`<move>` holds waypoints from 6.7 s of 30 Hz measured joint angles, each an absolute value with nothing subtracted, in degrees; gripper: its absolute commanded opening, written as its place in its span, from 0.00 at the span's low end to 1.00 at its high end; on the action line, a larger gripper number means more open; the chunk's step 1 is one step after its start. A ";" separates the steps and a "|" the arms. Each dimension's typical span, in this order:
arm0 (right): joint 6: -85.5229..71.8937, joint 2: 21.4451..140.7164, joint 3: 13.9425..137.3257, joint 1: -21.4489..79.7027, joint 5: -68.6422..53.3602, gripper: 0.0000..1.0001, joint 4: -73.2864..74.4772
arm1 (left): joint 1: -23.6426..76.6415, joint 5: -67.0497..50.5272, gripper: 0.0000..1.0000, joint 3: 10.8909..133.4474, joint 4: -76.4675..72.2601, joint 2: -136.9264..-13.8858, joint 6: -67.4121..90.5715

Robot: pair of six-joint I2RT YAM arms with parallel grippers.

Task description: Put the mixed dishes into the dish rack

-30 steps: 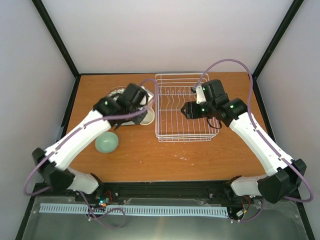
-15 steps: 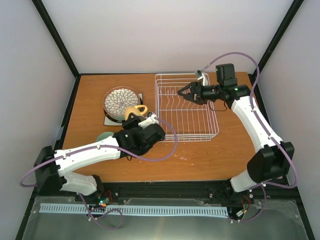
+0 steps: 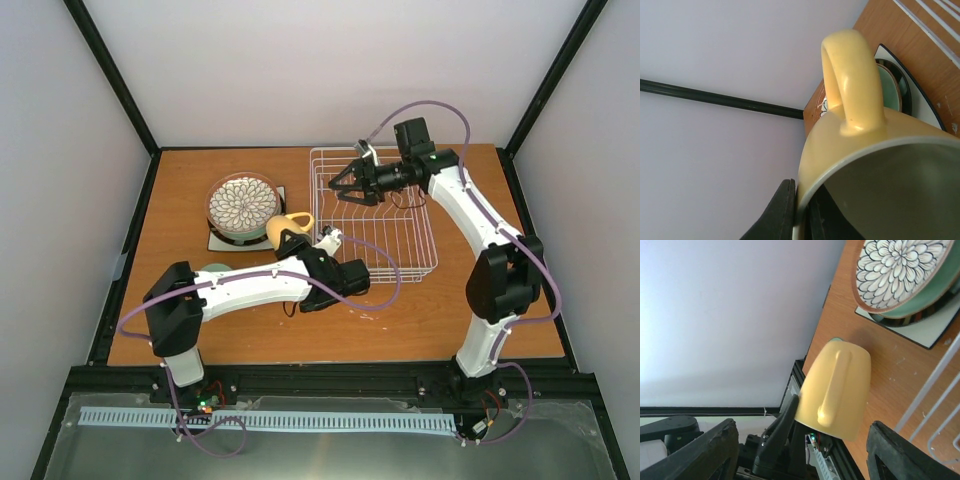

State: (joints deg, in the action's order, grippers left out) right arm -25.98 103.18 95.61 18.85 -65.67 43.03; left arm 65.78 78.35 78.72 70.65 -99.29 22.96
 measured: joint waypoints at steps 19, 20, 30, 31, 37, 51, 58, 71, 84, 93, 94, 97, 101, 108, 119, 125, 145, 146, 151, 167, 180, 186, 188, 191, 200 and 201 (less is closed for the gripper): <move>-21.45 110.26 96.25 21.69 -68.23 0.68 46.89 | 67.35 78.52 0.00 89.76 74.94 -100.20 24.88; -21.50 110.34 97.58 21.74 -68.40 0.68 46.92 | 67.61 78.52 0.01 89.82 74.96 -100.47 24.86; -22.11 110.63 99.15 21.96 -68.75 0.46 46.96 | 68.38 81.41 0.01 91.70 75.57 -102.13 24.75; -22.11 110.63 99.09 22.26 -68.97 0.40 47.00 | 68.42 81.52 0.01 91.79 75.57 -102.30 24.67; -21.67 111.02 99.07 23.92 -70.96 0.03 46.50 | 68.60 80.34 0.01 92.31 77.06 -102.91 23.59; -22.52 110.83 99.07 24.05 -72.31 0.03 45.23 | 69.12 79.24 0.01 90.39 76.82 -100.22 27.51; -28.47 107.57 98.39 24.05 -72.42 0.03 39.62 | 69.34 79.22 0.01 90.15 76.42 -93.30 29.50; -30.98 106.87 98.85 24.53 -71.13 0.49 37.71 | 70.94 79.20 0.01 91.68 76.31 -89.73 30.59; -29.58 105.23 98.89 19.20 -71.18 0.58 40.73 | 75.81 76.16 0.01 93.54 76.27 -89.71 29.98; -33.63 98.65 95.96 15.05 -72.51 0.60 37.47 | 77.91 75.29 0.01 92.68 76.12 -89.56 26.04; -34.04 98.06 95.29 15.25 -72.60 0.60 37.10 | 78.11 75.48 0.00 92.18 76.09 -89.41 25.39; -35.03 97.30 93.97 16.08 -72.69 0.60 36.49 | 78.52 75.68 0.01 90.87 76.12 -88.90 23.16; -35.40 97.32 93.71 18.02 -72.29 0.60 36.95 | 79.35 75.81 0.01 90.24 76.12 -87.57 20.64; -33.26 97.78 96.33 22.65 -70.85 0.60 41.91 | 80.66 75.81 0.01 90.26 76.09 -86.56 17.28; -31.09 97.78 98.00 26.57 -68.82 0.45 46.35 | 80.73 75.81 0.01 90.17 76.07 -86.85 16.38; -31.35 97.65 95.92 28.12 -67.05 0.12 47.29 | 80.77 75.92 0.01 88.33 76.53 -86.85 15.79; -27.31 93.76 95.79 28.97 -63.59 0.47 53.15 | 81.10 76.55 0.01 83.92 76.53 -84.73 15.62; -27.18 92.38 94.85 28.93 -63.55 0.47 53.74 | 81.06 76.90 0.01 83.88 76.34 -83.66 15.53; -27.51 87.46 92.42 28.58 -64.12 0.48 54.35 | 81.10 77.84 0.01 83.24 76.31 -79.94 14.50; -30.61 90.48 96.31 28.60 -63.83 0.56 55.53 | 81.12 78.41 0.01 83.20 76.27 -82.28 13.78; -32.32 92.88 96.27 33.01 -63.77 0.33 55.20 | 81.12 78.41 0.01 83.20 76.27 -83.77 13.78; -35.16 94.48 96.82 33.47 -62.08 0.03 57.23 | 81.12 79.31 0.01 83.18 78.52 -84.42 12.38; -36.38 94.78 96.92 33.41 -62.08 0.03 58.22 | 81.19 79.72 0.01 82.98 78.89 -84.90 12.05; -36.53 94.83 96.92 33.43 -61.80 0.03 58.37 | 81.19 79.85 0.01 82.67 78.89 -85.03 12.05; -33.80 94.83 97.36 33.61 -60.60 0.03 58.06 | 81.17 80.09 0.37 82.11 77.23 -83.70 14.04; -33.71 94.83 97.38 33.65 -60.62 0.03 57.98 | 81.17 80.12 0.39 82.11 77.19 -83.57 14.22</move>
State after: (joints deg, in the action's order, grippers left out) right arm -33.71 94.83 97.38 33.65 -60.62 57.98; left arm 81.17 80.12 82.11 77.19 -83.57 14.22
